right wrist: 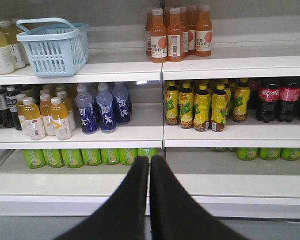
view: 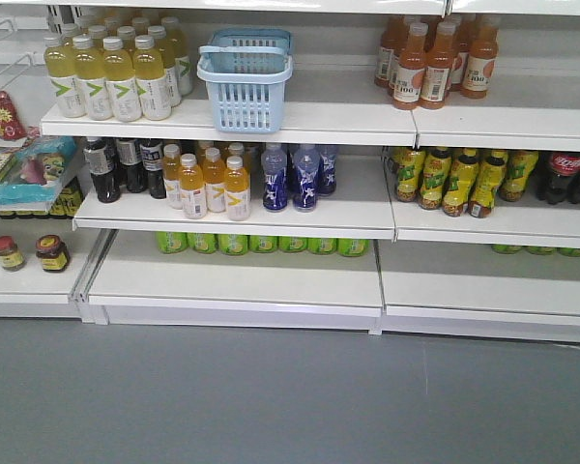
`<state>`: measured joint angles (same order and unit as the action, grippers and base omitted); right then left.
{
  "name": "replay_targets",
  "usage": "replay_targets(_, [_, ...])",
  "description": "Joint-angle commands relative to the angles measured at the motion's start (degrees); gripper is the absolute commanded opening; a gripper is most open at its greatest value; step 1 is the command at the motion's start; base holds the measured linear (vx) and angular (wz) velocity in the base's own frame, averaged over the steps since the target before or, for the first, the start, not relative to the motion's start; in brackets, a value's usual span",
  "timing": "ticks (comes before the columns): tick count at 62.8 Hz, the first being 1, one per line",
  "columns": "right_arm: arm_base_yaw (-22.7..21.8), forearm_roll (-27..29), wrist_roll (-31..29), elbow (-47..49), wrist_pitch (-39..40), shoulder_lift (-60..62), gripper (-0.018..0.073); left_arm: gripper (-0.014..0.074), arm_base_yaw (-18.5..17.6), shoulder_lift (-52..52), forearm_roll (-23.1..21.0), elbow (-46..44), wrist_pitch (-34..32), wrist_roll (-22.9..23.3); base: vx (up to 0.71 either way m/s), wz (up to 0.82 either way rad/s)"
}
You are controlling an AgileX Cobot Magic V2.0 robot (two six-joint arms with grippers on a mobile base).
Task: Place coke in basket with both arms
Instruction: 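Drive the base toward the shelf holding the light-blue basket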
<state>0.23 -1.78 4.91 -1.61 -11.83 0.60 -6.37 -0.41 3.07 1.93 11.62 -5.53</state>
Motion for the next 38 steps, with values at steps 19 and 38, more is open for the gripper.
replay_targets(19, [-0.2,-0.6,-0.5,-0.5,4.1,1.0,-0.0005,-0.0006,-0.2,-1.1,-0.6,-0.1,-4.1,0.6,0.15,-0.02])
replay_targets(38, [-0.2,-0.6,-0.5,-0.5,4.1,1.0,-0.0005,-0.0006,-0.2,-1.1,-0.6,-0.1,-4.1,0.6,0.15,-0.02])
